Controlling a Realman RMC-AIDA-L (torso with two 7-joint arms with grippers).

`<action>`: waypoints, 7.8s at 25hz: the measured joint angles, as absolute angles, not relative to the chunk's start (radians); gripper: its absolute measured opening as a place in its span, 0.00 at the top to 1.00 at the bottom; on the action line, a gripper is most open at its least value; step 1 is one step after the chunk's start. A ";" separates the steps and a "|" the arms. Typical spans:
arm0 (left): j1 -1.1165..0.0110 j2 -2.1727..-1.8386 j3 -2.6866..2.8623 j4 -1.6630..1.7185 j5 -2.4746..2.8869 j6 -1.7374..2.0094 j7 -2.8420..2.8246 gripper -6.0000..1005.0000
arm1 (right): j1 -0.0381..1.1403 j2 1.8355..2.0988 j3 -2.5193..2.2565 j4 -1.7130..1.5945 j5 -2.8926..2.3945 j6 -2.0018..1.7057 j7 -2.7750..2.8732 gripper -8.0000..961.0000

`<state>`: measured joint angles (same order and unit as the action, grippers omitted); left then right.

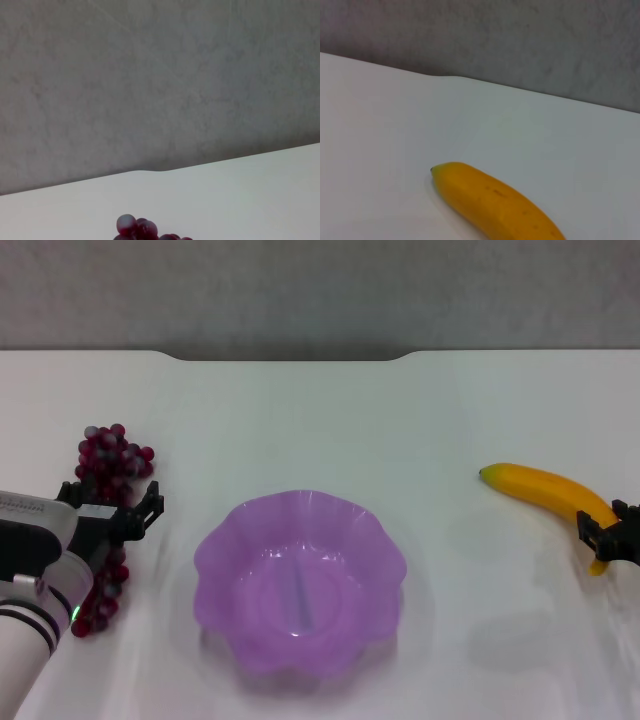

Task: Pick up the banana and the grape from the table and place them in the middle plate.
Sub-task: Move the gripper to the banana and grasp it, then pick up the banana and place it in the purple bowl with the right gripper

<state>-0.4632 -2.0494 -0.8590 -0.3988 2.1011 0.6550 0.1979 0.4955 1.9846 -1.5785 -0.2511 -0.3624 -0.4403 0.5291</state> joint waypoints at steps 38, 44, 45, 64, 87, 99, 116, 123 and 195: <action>-0.458 -2.048 -0.859 -0.392 2.101 0.656 0.198 0.12 | 0.492 1.996 -1.604 -0.479 -0.392 -0.439 0.463 0.65; -0.457 -2.048 -0.859 -0.392 2.099 0.659 0.198 0.12 | 0.481 1.997 -1.606 -0.473 -0.394 -0.446 0.462 0.88; -0.457 -2.048 -0.859 -0.393 2.098 0.660 0.198 0.12 | 0.478 1.997 -1.605 -0.467 -0.394 -0.447 0.462 0.92; -0.458 -2.048 -0.859 -0.399 2.102 0.656 0.198 0.12 | 0.493 1.997 -1.623 -0.370 -0.391 -0.373 0.490 0.56; -0.464 -2.051 -0.859 -0.400 2.105 0.629 0.198 0.12 | 0.522 1.998 -1.698 -0.271 -0.392 -0.378 0.519 0.23; -0.462 -2.051 -0.859 -0.400 2.105 0.629 0.198 0.12 | 0.512 1.999 -1.700 -0.264 -0.392 -0.380 0.539 0.24; -0.460 -2.051 -0.859 -0.403 2.105 0.629 0.198 0.13 | 0.491 1.999 -1.687 -0.266 -0.386 -0.377 0.538 0.24; -0.458 -2.051 -0.859 -0.403 2.104 0.631 0.198 0.14 | 0.475 1.999 -1.671 -0.277 -0.385 -0.381 0.531 0.32; -0.454 -2.049 -0.859 -0.406 2.105 0.633 0.199 0.17 | 0.587 2.002 -2.056 -0.584 -0.510 -0.580 0.723 0.50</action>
